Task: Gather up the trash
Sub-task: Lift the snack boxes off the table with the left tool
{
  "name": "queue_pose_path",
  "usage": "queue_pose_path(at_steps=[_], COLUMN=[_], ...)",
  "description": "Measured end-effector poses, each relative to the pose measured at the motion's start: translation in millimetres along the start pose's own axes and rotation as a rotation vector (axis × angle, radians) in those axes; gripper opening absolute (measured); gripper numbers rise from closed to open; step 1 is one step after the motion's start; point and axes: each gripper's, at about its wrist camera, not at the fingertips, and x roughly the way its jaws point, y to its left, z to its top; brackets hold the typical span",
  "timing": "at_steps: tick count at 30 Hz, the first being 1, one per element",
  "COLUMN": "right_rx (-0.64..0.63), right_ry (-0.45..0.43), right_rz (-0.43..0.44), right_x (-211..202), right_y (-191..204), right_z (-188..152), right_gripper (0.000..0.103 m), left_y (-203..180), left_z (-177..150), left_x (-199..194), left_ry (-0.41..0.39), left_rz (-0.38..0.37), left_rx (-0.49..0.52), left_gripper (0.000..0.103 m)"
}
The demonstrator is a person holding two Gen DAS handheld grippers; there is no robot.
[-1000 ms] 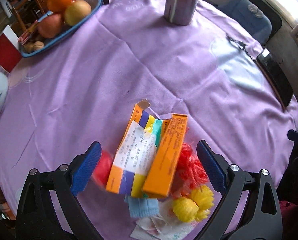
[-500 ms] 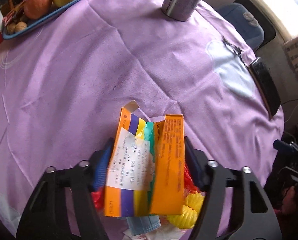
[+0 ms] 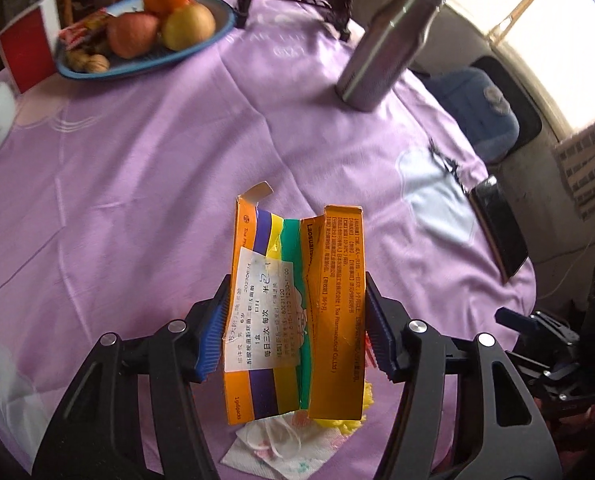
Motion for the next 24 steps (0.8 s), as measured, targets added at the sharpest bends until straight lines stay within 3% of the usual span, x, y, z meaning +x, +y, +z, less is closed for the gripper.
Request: queue_pose_path(at_steps=[10, 15, 24], right_rx=[-0.072, -0.108, -0.174], right_ry=[0.035, 0.056, 0.073], right_rz=[0.061, 0.095, 0.121], right_x=[8, 14, 16], right_y=[19, 31, 49], right_z=[3, 4, 3], right_gripper=[0.084, 0.084, 0.084], left_y=[23, 33, 53], left_z=[-44, -68, -97], left_x=[-17, -27, -27], left_ry=[0.019, 0.012, 0.021], left_rz=[0.044, 0.066, 0.099], left_rx=[-0.131, -0.201, -0.297], left_gripper=[0.063, 0.075, 0.076])
